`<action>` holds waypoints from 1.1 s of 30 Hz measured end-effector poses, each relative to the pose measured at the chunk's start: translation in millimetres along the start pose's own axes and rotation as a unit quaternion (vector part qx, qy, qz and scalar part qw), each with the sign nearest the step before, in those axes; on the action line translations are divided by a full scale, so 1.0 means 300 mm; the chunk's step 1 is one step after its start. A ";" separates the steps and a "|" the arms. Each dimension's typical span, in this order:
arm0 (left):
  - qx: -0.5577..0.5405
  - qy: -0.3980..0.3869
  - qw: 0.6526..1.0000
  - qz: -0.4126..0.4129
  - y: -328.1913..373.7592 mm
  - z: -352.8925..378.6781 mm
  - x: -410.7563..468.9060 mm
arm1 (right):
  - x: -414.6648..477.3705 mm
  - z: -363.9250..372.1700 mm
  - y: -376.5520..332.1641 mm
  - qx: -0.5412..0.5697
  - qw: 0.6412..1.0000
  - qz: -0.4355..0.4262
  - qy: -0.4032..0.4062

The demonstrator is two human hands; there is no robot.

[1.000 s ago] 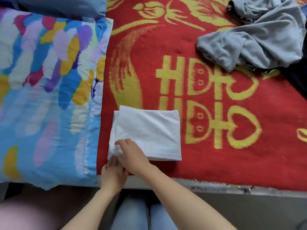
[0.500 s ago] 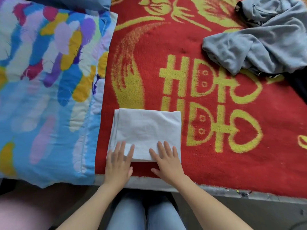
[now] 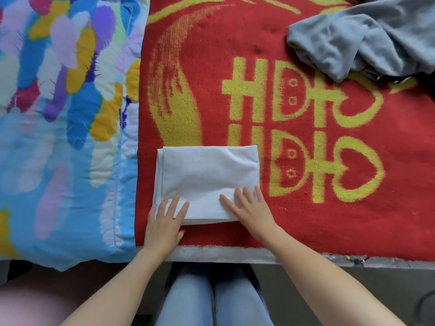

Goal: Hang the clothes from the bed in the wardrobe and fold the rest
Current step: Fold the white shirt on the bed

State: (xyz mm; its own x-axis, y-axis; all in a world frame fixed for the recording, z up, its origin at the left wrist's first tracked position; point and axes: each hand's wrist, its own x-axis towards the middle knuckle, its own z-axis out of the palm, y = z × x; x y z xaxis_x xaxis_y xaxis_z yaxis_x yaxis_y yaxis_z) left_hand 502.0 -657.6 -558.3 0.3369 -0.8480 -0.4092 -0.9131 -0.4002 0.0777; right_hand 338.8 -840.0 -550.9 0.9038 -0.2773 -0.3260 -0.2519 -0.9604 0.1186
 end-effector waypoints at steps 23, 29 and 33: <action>-0.043 0.233 0.970 -0.045 -0.008 -0.527 -0.210 | -0.075 -0.643 0.151 0.014 0.972 -0.135 0.192; -0.009 0.287 0.933 -0.219 0.070 -0.602 -0.597 | -0.070 -0.867 0.028 -0.022 0.909 -0.332 0.249; -0.011 0.306 0.887 -0.346 0.197 -0.530 -0.887 | -0.113 -0.961 -0.164 -0.037 0.838 -0.471 0.271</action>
State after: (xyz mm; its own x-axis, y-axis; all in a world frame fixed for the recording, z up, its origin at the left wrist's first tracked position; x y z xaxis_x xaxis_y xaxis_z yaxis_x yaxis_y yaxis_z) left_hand 394.8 -510.9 -300.3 0.8829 -0.4233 0.2031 -0.4362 -0.8996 0.0209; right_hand 420.4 -776.2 -275.4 0.7188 0.6755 0.1641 0.6667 -0.7368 0.1126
